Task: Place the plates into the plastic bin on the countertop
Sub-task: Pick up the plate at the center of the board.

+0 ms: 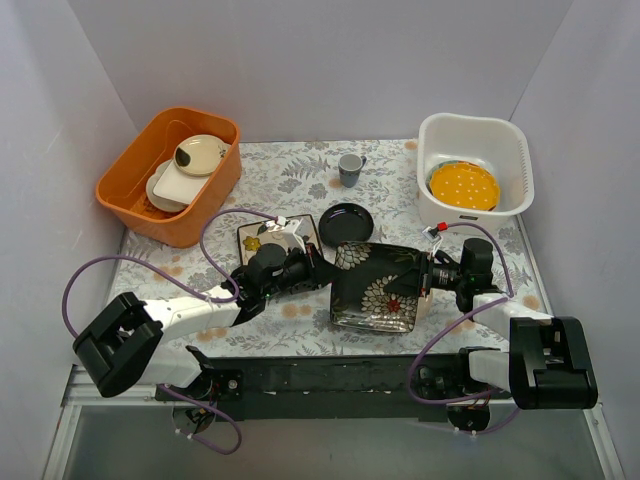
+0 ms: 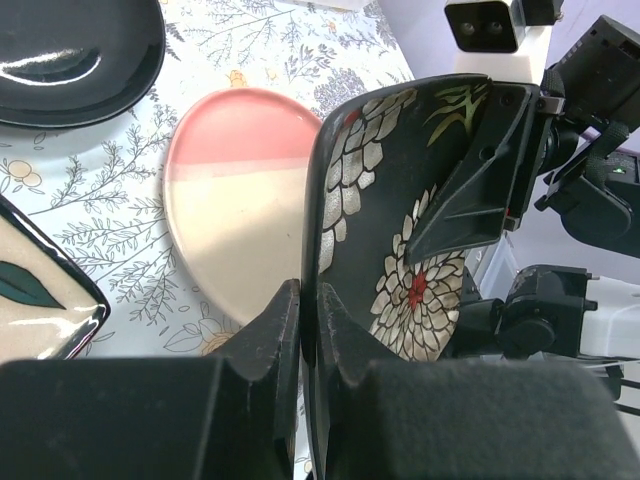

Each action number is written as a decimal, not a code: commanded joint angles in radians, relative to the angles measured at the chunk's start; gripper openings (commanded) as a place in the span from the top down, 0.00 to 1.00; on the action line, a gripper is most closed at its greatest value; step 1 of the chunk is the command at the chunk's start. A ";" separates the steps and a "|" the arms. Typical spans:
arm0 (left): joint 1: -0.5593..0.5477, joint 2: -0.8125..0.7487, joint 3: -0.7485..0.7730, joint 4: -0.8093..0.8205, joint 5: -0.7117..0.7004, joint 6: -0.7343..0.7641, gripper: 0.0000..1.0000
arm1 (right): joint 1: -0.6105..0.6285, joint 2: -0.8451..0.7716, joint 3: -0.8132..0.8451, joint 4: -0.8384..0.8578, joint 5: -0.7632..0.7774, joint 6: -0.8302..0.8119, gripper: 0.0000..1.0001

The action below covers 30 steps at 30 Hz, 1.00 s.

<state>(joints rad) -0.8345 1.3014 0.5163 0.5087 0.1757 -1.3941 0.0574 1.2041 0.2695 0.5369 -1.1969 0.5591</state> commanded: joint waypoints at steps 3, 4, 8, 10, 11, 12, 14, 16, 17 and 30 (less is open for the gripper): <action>-0.009 -0.044 0.037 0.114 0.016 -0.036 1.00 | 0.007 -0.038 0.027 0.031 -0.020 -0.007 0.99; -0.009 -0.042 0.042 0.105 0.015 -0.029 1.00 | 0.007 -0.041 0.028 0.029 -0.018 -0.008 0.99; -0.008 -0.028 0.053 0.083 0.002 -0.016 1.00 | 0.007 -0.046 0.033 0.006 -0.006 -0.021 0.99; -0.009 -0.024 0.056 0.076 0.001 -0.008 1.00 | 0.009 -0.049 0.039 -0.005 -0.003 -0.025 0.99; -0.009 -0.021 0.056 0.073 -0.002 -0.006 1.00 | 0.007 -0.048 0.040 -0.005 0.000 -0.024 0.99; -0.009 -0.019 0.057 0.071 -0.008 -0.002 1.00 | 0.007 -0.046 0.043 -0.012 0.002 -0.025 0.99; -0.009 -0.014 0.060 0.063 -0.015 0.007 1.00 | 0.007 -0.046 0.048 -0.015 0.003 -0.025 0.99; -0.009 -0.007 0.068 0.051 -0.018 0.013 1.00 | 0.009 -0.054 0.050 -0.026 0.011 -0.025 0.99; -0.009 -0.001 0.080 0.044 -0.015 0.023 1.00 | 0.007 -0.061 0.050 -0.035 0.017 -0.027 0.99; -0.009 -0.008 0.080 0.031 -0.010 0.046 0.43 | 0.007 -0.077 0.071 -0.043 0.025 -0.021 0.99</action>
<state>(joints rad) -0.8398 1.3186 0.5541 0.4969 0.1642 -1.3567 0.0612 1.1450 0.2855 0.4469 -1.1320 0.5224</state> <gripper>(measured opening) 0.476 0.252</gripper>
